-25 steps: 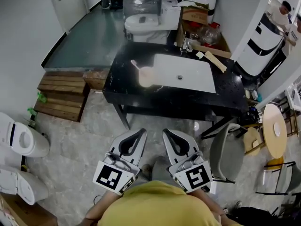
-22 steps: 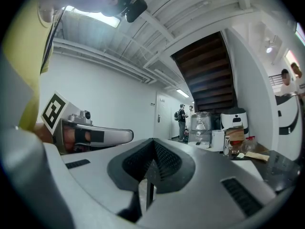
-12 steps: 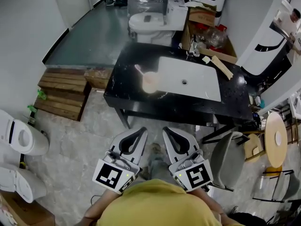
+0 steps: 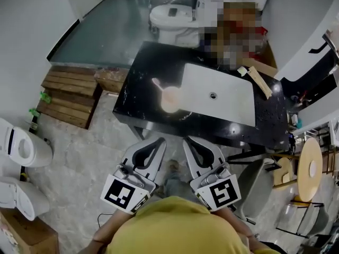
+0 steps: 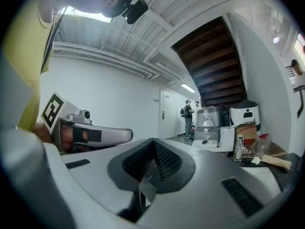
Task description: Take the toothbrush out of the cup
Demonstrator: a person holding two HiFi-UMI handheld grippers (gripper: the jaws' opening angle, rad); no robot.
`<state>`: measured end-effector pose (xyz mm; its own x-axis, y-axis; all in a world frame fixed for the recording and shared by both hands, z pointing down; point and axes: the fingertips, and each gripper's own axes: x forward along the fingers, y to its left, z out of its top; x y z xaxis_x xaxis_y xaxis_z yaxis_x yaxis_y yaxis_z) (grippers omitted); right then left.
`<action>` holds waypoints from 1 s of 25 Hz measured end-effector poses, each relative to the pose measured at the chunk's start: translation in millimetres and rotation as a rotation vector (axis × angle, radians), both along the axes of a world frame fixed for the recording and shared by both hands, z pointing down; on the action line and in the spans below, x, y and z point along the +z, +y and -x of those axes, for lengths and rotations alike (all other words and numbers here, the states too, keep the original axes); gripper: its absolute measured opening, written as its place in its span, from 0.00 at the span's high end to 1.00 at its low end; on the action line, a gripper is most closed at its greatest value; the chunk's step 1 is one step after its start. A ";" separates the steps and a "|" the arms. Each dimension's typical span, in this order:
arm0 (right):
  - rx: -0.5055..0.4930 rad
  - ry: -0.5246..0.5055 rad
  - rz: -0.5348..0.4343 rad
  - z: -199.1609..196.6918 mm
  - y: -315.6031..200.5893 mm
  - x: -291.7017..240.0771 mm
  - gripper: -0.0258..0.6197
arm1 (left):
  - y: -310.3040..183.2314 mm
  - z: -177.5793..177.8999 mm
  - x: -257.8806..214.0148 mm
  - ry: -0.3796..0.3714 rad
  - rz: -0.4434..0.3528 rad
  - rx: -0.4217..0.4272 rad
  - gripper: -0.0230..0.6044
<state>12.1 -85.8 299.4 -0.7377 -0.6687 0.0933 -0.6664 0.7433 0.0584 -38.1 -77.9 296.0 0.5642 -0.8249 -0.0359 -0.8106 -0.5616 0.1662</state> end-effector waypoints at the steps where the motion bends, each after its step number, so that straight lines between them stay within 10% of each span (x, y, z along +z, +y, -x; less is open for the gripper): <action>1: -0.004 -0.004 0.001 0.7 -8.8 -0.4 0.93 | -8.3 0.4 0.5 0.000 0.002 -0.005 0.95; 25: -0.187 -0.038 0.036 8.8 -129.6 14.1 0.93 | -114.7 5.2 15.0 -0.032 0.045 -0.186 0.95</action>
